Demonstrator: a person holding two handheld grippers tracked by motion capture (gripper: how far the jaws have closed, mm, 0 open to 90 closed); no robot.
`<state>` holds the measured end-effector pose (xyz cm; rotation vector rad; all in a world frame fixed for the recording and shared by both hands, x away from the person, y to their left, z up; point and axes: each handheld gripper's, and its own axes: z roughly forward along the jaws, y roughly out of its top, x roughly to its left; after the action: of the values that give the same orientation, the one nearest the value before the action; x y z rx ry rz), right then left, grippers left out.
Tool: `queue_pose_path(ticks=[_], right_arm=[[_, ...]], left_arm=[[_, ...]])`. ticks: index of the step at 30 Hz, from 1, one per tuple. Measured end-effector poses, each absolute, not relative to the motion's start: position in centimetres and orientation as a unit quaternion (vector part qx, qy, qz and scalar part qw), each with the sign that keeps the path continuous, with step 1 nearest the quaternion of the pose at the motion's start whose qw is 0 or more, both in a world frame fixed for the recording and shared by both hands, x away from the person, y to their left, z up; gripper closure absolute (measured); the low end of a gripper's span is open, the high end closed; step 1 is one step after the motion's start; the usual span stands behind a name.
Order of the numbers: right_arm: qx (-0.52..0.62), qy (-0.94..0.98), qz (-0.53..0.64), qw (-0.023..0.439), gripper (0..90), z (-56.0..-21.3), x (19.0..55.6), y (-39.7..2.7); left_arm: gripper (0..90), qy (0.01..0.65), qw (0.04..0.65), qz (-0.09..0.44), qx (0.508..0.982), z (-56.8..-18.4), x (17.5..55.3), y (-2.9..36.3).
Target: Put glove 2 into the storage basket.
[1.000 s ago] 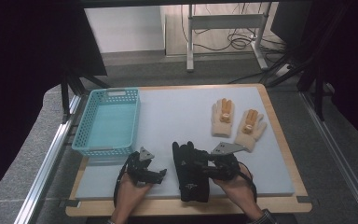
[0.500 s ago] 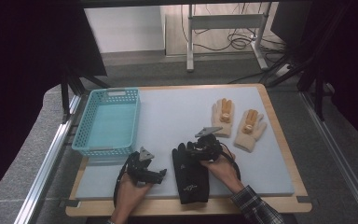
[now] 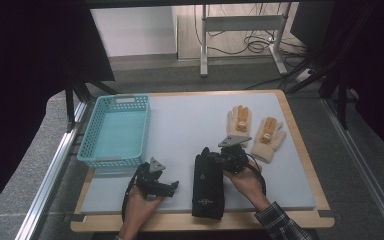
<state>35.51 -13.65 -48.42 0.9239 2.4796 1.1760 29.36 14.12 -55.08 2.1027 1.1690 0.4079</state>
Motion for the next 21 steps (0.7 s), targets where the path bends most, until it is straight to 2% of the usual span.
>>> queue_pose_path(ticks=[3, 5, 6, 10, 12, 19, 21], right_arm=[[0.319, 0.855, 0.393, 0.113, 82.8, -49.7, 36.0, -13.8], [0.318, 0.856, 0.393, 0.109, 76.3, -50.4, 36.5, -13.9], [0.319, 0.854, 0.394, 0.117, 70.3, -50.5, 36.7, -14.1], [0.314, 0.854, 0.394, 0.130, 63.5, -50.0, 36.6, -15.1], [0.314, 0.853, 0.395, 0.132, 64.0, -49.5, 36.2, -16.0], [0.302, 0.861, 0.395, 0.104, 84.6, -49.7, 33.4, -19.1], [0.298, 0.866, 0.390, 0.093, 86.5, -50.2, 32.7, -19.6]], left_arm=[[0.3, 0.449, 0.342, 0.157, 0.811, -55.1, 29.4, 14.2], [0.3, 0.449, 0.342, 0.156, 0.810, -55.1, 29.4, 14.1], [0.4, 0.449, 0.342, 0.156, 0.810, -55.1, 29.4, 14.1], [0.4, 0.448, 0.342, 0.157, 0.811, -55.1, 29.4, 14.2], [0.6, 0.449, 0.342, 0.157, 0.810, -55.0, 29.4, 14.2], [5.8, 0.454, 0.341, 0.158, 0.808, -54.8, 28.7, 14.7], [6.0, 0.459, 0.336, 0.158, 0.807, -54.7, 28.5, 15.0]])
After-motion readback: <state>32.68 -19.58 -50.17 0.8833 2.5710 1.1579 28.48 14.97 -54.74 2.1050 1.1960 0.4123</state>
